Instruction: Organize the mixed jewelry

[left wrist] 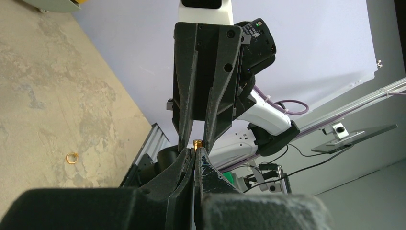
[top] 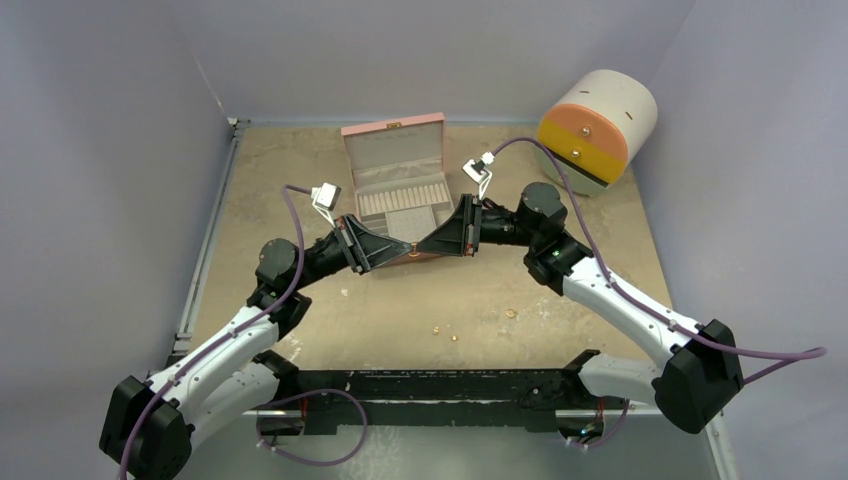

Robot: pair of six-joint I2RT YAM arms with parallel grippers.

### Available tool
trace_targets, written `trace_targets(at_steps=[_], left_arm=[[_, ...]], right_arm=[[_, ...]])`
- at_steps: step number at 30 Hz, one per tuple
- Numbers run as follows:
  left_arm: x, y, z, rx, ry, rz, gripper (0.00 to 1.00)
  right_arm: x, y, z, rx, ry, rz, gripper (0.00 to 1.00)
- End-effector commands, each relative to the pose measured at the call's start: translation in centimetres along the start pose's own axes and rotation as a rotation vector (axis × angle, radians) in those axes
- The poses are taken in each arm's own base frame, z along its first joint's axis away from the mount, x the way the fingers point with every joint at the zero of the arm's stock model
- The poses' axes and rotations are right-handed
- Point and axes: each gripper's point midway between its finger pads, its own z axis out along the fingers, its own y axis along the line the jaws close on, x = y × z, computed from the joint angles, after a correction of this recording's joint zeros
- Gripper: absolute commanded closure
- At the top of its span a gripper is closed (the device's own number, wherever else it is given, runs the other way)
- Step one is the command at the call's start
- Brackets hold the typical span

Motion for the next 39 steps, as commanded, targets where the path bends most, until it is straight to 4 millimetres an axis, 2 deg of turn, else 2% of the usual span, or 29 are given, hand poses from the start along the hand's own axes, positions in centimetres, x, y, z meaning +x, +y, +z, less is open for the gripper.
trace_targets(at_steps=[1, 7, 10, 16, 17, 20, 23, 25, 28, 33, 36, 39], left_arm=[[-1.0, -2.7, 0.1, 0.076, -0.017, 0.078, 1.0], [-1.1, -2.8, 0.1, 0.074, -0.022, 0.082, 1.0], [-1.1, -2.8, 0.0, 0.072, -0.025, 0.083, 1.0], [-1.2, -2.9, 0.1, 0.073, -0.027, 0.082, 1.0], [-1.2, -3.0, 0.1, 0.072, -0.028, 0.082, 0.96], [-1.4, -2.6, 0.0, 0.043, -0.04, 0.092, 0.69], [-1.7, -2.1, -0.1, -0.008, -0.048, 0.11, 0.49], [-1.8, -1.7, -0.1, -0.042, -0.05, 0.123, 0.42], [-1.9, -0.8, -0.3, -0.105, -0.048, 0.141, 0.39], [-2.6, 1.5, -1.1, -0.288, -0.044, 0.215, 0.36], [-3.2, 2.6, -2.1, -0.414, -0.029, 0.272, 0.36], [-4.3, 2.8, -3.3, -0.523, -0.044, 0.34, 0.36]], right_arm=[[-1.5, 2.8, -0.1, -0.059, -0.045, -0.08, 0.78], [-1.4, 2.7, -0.2, -0.052, -0.053, -0.077, 0.86], [-1.4, 2.7, -0.3, -0.048, -0.055, -0.073, 0.99], [-1.5, 2.6, -0.4, -0.033, -0.065, -0.072, 1.0], [-1.6, 2.5, -0.4, -0.027, -0.066, -0.073, 1.0], [-1.8, 2.4, -0.4, -0.011, -0.073, -0.079, 1.0], [-2.0, 2.0, -0.4, 0.019, -0.084, -0.082, 1.0], [-1.8, 1.5, -0.4, 0.04, -0.073, -0.071, 1.0], [-2.1, 1.4, -0.3, 0.051, -0.073, -0.071, 1.0], [-3.4, -1.0, 0.0, 0.19, -0.078, -0.142, 1.0], [-4.3, -3.4, 0.4, 0.294, -0.067, -0.187, 1.0], [-5.7, -6.5, 0.0, 0.451, -0.079, -0.253, 1.0]])
